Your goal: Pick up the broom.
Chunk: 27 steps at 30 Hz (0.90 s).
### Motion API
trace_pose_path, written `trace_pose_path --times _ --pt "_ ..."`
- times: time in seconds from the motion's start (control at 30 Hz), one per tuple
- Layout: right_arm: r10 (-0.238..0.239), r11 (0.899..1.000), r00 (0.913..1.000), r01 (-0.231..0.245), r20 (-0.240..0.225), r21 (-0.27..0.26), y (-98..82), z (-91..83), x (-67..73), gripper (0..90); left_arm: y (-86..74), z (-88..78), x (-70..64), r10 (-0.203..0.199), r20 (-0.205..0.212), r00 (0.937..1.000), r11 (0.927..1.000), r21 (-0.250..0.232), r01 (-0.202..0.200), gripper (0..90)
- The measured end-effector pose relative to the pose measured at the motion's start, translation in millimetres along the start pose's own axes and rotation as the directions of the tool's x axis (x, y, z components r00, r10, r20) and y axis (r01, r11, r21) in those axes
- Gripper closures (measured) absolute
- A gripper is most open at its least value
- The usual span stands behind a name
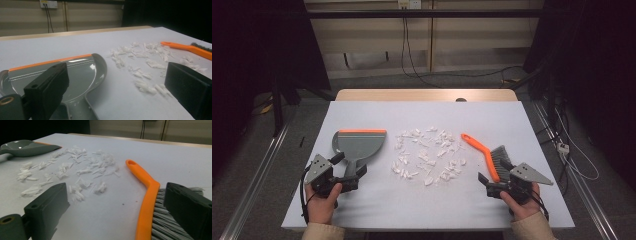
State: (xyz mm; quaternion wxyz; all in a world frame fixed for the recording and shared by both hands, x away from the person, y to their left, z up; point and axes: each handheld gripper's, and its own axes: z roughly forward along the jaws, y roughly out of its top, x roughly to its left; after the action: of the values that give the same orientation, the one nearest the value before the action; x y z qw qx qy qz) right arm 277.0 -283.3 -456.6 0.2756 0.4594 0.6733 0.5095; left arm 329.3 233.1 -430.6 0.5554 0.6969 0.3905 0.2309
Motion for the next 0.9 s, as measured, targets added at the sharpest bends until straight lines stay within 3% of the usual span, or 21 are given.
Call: trace_pose_path --times 0.3,0.37,0.43,0.57,0.63,0.67,0.7,0.83,0.9 --pt "-0.021 1.0 0.9997 0.021 0.012 0.007 4.0 2.8 -0.5 6.0 0.8 0.6 -3.1 0.003 0.016 0.9999 0.9999 -0.011 -0.003 5.2" --pt "-0.036 0.999 0.9993 0.036 0.004 0.016 7.4 3.2 -2.4 9.9 0.8 0.5 -3.5 0.002 0.018 0.9998 0.9999 -0.013 -0.002 5.2" --pt "-0.059 0.998 0.998 0.059 0.021 0.024 11.7 4.6 -5.5 8.4 0.8 -0.3 -3.5 0.004 0.018 0.9998 0.9999 -0.013 -0.004 5.2" --pt "-0.059 0.997 0.9975 0.058 0.039 0.043 19.8 10.4 -14.3 8.3 1.1 -0.7 -4.7 -0.009 0.019 0.9998 0.9996 -0.026 0.009 5.2" --pt "-0.066 0.996 0.9968 0.063 0.044 0.065 22.2 12.5 -15.8 8.0 1.2 -1.0 -5.1 -0.006 0.021 0.9998 0.9996 -0.026 0.006 5.2" --pt "-0.105 0.991 0.9927 0.099 0.06 0.094 27.3 16.5 -18.3 8.1 1.0 -1.0 -5.3 -0.007 0.022 0.9997 0.9996 -0.028 0.007 5.2" --pt "-0.11 0.989 0.9924 0.104 0.055 0.103 29.8 19.1 -20.1 8.9 0.9 -1.4 -5.0 -0.002 0.022 0.9997 0.9997 -0.023 0.003 5.2" --pt "-0.095 0.986 0.9934 0.085 0.064 0.141 43.3 34.4 -32.5 3.6 1.1 -3.8 -4.8 -0.007 0.015 0.9999 0.9995 -0.031 0.007 5.2" --pt "-0.078 0.979 0.9932 0.059 0.087 0.195 49.9 46.1 -40.3 1.6 1.4 -4.7 -4.8 -0.022 0.013 0.9997 0.9987 -0.046 0.022 5.2"
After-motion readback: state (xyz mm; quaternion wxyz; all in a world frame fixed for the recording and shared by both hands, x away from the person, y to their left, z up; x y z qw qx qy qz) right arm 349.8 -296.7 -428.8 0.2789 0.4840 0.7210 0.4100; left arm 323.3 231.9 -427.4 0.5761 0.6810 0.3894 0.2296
